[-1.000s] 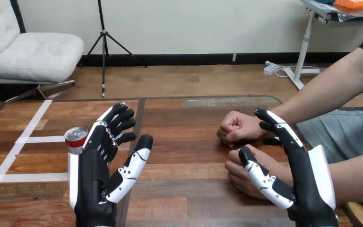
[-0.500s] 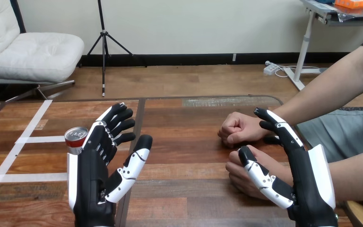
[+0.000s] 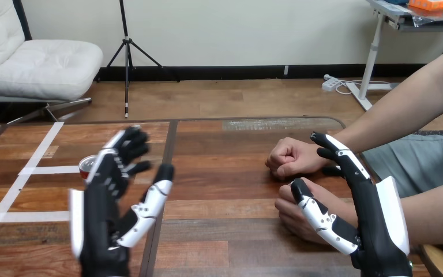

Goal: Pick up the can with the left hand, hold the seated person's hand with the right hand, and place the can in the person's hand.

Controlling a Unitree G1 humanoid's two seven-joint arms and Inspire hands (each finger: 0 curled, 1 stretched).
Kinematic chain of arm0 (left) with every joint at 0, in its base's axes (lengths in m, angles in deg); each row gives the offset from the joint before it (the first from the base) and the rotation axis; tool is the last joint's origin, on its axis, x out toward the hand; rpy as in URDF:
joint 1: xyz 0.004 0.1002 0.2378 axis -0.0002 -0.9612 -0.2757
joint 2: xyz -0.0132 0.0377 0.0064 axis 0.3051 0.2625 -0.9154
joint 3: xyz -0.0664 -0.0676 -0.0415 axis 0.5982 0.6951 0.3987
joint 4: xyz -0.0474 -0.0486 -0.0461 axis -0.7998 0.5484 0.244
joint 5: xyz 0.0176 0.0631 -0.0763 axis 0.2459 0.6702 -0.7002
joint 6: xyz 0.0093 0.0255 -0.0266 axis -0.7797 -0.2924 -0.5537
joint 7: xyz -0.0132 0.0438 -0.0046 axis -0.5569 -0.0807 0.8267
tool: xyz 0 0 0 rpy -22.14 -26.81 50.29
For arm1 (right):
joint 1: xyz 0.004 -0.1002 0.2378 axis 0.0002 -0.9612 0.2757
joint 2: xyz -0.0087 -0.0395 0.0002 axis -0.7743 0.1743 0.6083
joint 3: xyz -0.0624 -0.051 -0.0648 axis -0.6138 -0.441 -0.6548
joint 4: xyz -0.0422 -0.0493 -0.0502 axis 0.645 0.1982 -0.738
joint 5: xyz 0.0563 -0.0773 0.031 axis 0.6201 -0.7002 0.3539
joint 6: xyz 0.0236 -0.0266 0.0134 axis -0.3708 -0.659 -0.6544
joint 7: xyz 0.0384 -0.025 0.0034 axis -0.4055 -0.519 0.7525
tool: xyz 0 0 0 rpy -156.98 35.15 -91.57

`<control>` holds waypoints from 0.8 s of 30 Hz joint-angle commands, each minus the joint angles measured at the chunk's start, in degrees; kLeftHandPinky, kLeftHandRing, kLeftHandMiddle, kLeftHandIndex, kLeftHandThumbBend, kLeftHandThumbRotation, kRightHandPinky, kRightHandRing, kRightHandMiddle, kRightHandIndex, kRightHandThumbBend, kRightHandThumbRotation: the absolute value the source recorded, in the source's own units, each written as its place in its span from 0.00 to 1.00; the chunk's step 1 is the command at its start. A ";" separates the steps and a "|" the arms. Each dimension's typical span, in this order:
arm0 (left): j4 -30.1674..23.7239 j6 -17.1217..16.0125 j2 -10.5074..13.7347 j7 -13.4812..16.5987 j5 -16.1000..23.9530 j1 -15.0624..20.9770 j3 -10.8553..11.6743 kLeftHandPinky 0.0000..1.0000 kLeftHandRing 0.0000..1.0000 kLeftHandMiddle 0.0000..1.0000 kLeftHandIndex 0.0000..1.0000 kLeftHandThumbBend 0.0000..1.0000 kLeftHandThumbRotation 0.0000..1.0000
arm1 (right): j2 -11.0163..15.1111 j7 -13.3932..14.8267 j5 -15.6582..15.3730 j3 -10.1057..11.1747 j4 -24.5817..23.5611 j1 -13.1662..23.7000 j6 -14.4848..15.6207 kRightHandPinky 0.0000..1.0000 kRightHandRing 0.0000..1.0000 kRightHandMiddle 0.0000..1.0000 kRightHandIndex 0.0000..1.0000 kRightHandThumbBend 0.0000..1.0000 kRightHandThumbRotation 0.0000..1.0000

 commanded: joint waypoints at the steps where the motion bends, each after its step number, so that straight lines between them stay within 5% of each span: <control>1: 0.05 -4.05 -0.32 3.10 2.93 3.81 3.14 0.72 0.79 0.79 0.80 0.58 0.30 | -0.13 0.15 0.52 0.69 -2.08 3.93 -0.32 0.73 0.84 0.87 0.85 0.45 0.50; 19: 4.89 -7.15 2.75 16.17 13.88 9.23 10.96 0.79 0.85 0.85 0.84 0.55 0.16 | 0.06 0.06 0.42 0.68 -1.86 4.04 -0.31 0.73 0.83 0.87 0.85 0.44 0.48; 24: 5.28 -4.94 3.71 18.42 15.60 10.27 12.29 0.81 0.85 0.85 0.85 0.59 0.17 | 0.08 0.22 0.31 0.70 -1.54 4.13 -0.46 0.73 0.83 0.87 0.85 0.44 0.48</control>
